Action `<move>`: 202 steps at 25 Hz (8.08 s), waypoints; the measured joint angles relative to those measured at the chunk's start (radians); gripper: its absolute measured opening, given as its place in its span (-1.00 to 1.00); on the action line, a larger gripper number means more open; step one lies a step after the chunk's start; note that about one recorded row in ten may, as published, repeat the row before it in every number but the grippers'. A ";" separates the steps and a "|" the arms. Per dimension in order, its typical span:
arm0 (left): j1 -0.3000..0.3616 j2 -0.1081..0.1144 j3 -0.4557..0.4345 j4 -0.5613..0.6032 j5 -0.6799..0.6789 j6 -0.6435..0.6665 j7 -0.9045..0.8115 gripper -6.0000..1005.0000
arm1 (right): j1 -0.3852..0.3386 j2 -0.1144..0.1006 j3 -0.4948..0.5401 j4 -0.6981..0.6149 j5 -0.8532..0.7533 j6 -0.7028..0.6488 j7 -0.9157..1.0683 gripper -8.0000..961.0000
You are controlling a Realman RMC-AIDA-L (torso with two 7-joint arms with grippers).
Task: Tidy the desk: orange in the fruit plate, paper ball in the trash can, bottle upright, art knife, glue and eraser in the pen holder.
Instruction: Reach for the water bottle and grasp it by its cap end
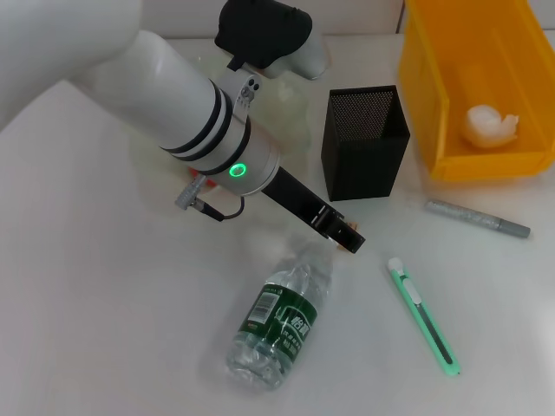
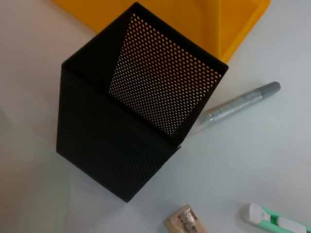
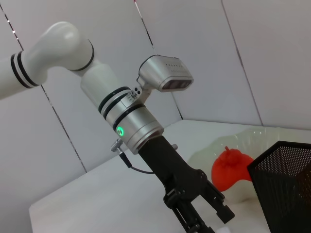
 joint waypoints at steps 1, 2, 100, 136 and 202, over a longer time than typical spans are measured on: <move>0.000 0.000 0.000 0.000 0.000 0.000 0.000 0.57 | 0.000 0.000 0.000 0.000 0.000 0.000 0.000 0.58; 0.000 0.000 0.007 -0.001 0.000 -0.008 0.000 0.57 | 0.001 0.001 0.000 0.000 0.000 0.000 0.001 0.58; 0.336 0.018 -0.348 0.251 -0.297 0.175 0.372 -0.83 | 0.108 0.005 0.026 0.077 0.001 0.156 0.022 0.59; -0.026 0.001 -0.082 -0.025 -0.018 0.007 -0.082 0.65 | 0.032 0.031 0.037 0.125 -0.005 0.193 -0.073 0.58; 0.031 0.000 0.144 -0.037 -0.026 -0.196 -0.054 -0.09 | 0.034 0.038 0.035 0.147 -0.006 0.206 -0.080 0.57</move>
